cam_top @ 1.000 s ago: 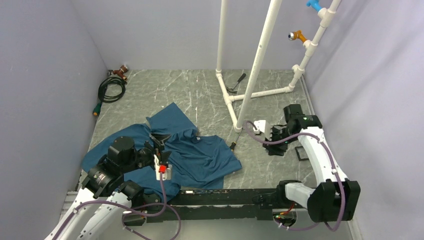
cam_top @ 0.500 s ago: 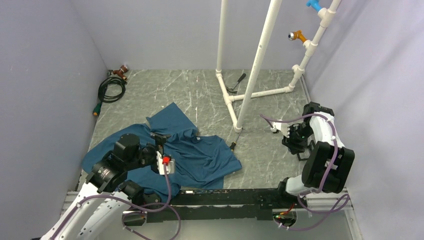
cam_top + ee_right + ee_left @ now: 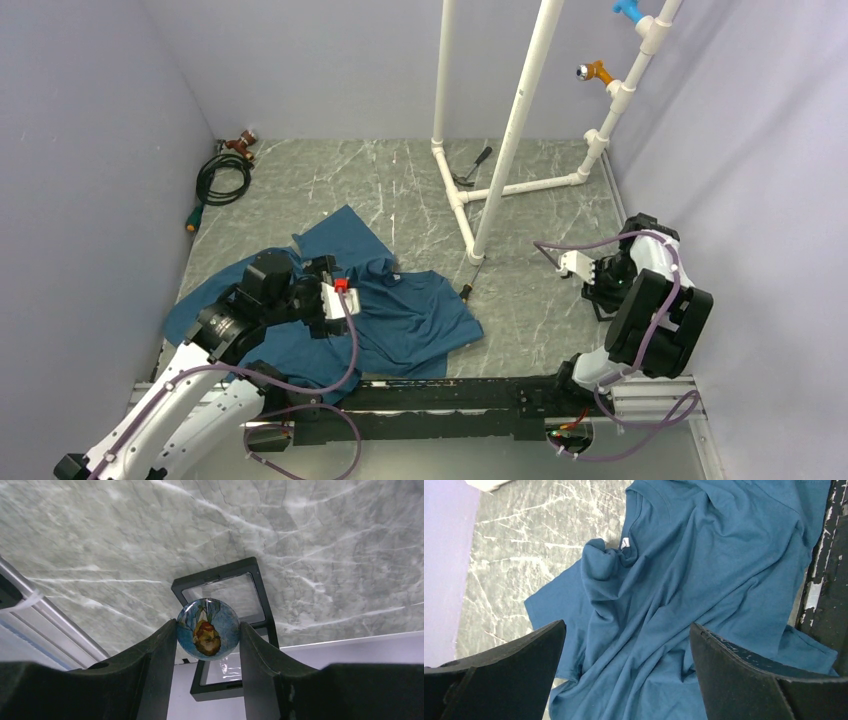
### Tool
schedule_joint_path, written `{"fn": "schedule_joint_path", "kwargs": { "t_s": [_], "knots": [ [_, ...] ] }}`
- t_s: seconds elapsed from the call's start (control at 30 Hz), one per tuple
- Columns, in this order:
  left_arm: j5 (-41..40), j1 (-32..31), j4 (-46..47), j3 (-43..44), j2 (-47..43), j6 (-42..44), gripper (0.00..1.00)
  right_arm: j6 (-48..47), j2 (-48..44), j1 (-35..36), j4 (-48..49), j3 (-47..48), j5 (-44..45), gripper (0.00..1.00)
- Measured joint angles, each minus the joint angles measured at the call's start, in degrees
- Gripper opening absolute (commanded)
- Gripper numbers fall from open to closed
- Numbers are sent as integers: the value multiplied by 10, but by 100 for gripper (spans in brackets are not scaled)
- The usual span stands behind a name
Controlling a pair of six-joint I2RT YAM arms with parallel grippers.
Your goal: Remove the brooch from the garment
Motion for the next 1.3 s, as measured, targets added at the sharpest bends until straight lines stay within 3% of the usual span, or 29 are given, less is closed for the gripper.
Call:
{"fn": "schedule_joint_path", "kwargs": {
  "t_s": [0.4,1.17,1.3],
  "knots": [
    [-1,1,19,14,40,-13,99,-34,21,-16,41,-6,25,31],
    [2,2,25,14,42,-8,100,-44,41,-17,57,-22,26,43],
    [6,2,25,15,42,-7,99,-46,46,-17,66,-25,25,49]
  ]
}}
